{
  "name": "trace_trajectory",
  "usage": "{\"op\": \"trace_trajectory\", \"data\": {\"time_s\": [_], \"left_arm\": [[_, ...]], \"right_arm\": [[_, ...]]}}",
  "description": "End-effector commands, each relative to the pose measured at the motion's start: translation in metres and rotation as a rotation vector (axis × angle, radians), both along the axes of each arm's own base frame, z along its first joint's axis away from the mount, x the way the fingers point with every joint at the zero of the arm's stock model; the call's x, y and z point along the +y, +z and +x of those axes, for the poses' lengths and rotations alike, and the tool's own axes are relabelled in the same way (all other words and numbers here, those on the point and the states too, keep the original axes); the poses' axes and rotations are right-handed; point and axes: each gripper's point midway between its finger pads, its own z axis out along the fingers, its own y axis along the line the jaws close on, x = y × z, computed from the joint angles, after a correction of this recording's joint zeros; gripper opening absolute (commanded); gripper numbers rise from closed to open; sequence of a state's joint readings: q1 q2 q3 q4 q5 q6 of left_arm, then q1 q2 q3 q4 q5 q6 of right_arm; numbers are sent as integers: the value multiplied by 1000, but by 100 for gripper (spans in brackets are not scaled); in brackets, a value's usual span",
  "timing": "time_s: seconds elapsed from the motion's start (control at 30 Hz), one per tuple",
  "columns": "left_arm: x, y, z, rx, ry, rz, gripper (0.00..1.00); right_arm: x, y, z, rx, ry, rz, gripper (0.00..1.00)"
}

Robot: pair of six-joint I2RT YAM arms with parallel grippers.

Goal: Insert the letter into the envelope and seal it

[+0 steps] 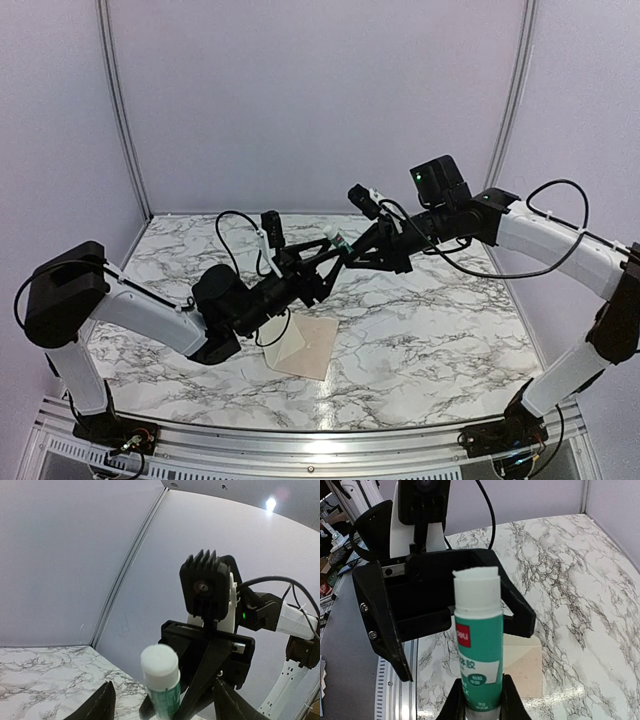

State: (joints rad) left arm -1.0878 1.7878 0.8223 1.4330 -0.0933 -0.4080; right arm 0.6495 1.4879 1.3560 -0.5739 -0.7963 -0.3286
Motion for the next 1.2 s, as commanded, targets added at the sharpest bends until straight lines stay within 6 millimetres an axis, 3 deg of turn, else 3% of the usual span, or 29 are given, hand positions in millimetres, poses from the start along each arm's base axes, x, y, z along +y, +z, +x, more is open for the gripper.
{"op": "trace_trajectory", "data": {"time_s": [0.0, 0.4, 0.53, 0.63, 0.73, 0.83, 0.97, 1.07, 1.17], "left_arm": [[-4, 31, -6, -57, -40, -122, 68], [-13, 23, 0, -14, -88, -132, 45], [-13, 23, 1, -8, -97, -137, 31], [-11, 21, 4, -2, -94, -130, 19], [-5, 15, 9, 24, -83, -115, 13], [7, 0, 16, 83, -45, -30, 10], [42, -27, 27, 227, 56, 151, 0], [73, -73, 35, 408, 127, 371, 0], [116, -110, 42, 598, 217, 521, 0]], "right_arm": [[6, 2, -6, 62, 53, 52, 10], [8, 7, -8, 77, 66, 76, 11], [8, 4, -8, 84, 67, 76, 12], [7, 2, -8, 84, 65, 74, 19], [6, -2, -7, 69, 60, 59, 36], [-2, -15, -4, 55, 47, 36, 44], [-7, -47, 1, 91, 55, 10, 45], [-3, -75, 0, 157, 84, -14, 37], [2, -100, 3, 232, 99, -34, 21]]}}
